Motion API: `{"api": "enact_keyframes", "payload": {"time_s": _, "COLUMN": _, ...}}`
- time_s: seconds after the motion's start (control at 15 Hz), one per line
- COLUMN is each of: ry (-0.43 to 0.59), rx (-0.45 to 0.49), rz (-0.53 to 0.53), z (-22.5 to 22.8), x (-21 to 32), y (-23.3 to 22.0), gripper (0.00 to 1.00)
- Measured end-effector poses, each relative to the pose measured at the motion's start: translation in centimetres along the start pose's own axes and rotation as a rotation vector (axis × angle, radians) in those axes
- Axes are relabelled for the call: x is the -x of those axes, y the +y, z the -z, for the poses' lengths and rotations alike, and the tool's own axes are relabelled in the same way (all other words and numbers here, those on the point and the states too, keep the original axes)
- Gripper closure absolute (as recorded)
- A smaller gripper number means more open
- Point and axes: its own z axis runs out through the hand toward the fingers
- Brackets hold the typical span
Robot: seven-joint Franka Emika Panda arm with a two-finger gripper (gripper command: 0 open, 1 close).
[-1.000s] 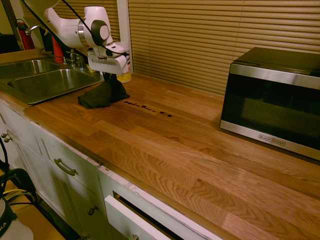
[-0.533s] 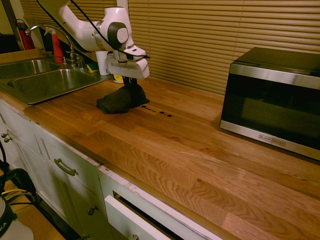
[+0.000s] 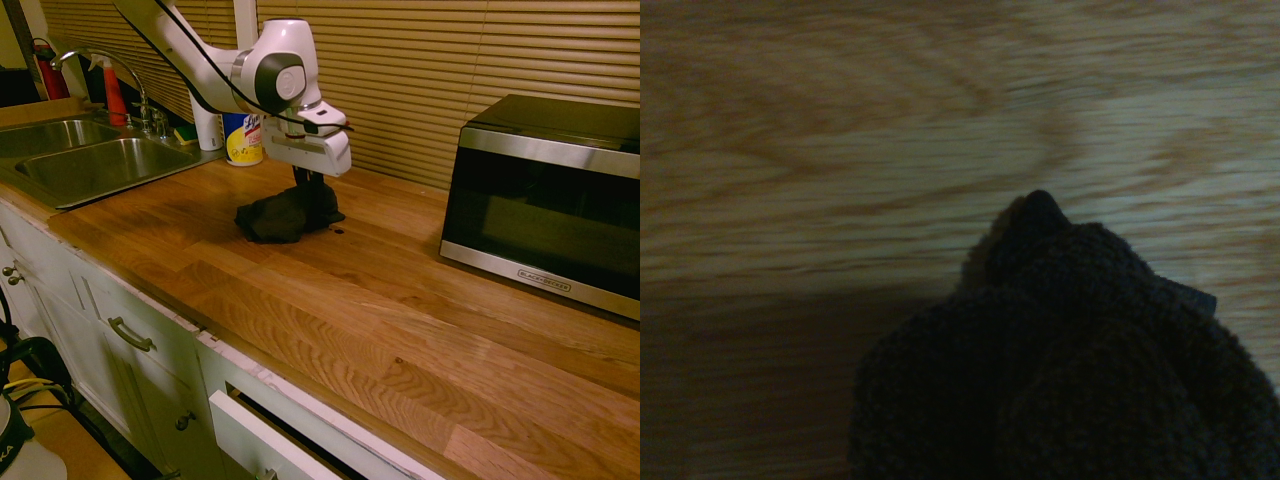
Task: Clear the spill
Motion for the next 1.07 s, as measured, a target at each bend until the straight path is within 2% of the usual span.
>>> {"api": "enact_keyframes", "payload": {"time_s": 0.27, "ry": 0.031, "rx": 0.008, "rz": -0.091, "z": -0.5, "x": -4.5, "y": 4.1, "gripper": 1.0}}
{"api": "enact_keyframes", "payload": {"time_s": 0.47, "ry": 0.044, "rx": 0.008, "rz": -0.121, "z": -0.6, "x": -5.9, "y": 5.4, "gripper": 1.0}}
{"api": "enact_keyframes", "payload": {"time_s": 0.8, "ry": 0.048, "rx": 0.003, "rz": -0.078, "z": -0.5, "x": -4.3, "y": 3.9, "gripper": 1.0}}
{"api": "enact_keyframes", "payload": {"time_s": 1.07, "ry": 0.035, "rx": -0.014, "rz": -0.026, "z": 0.2, "x": -0.2, "y": 1.2, "gripper": 1.0}}
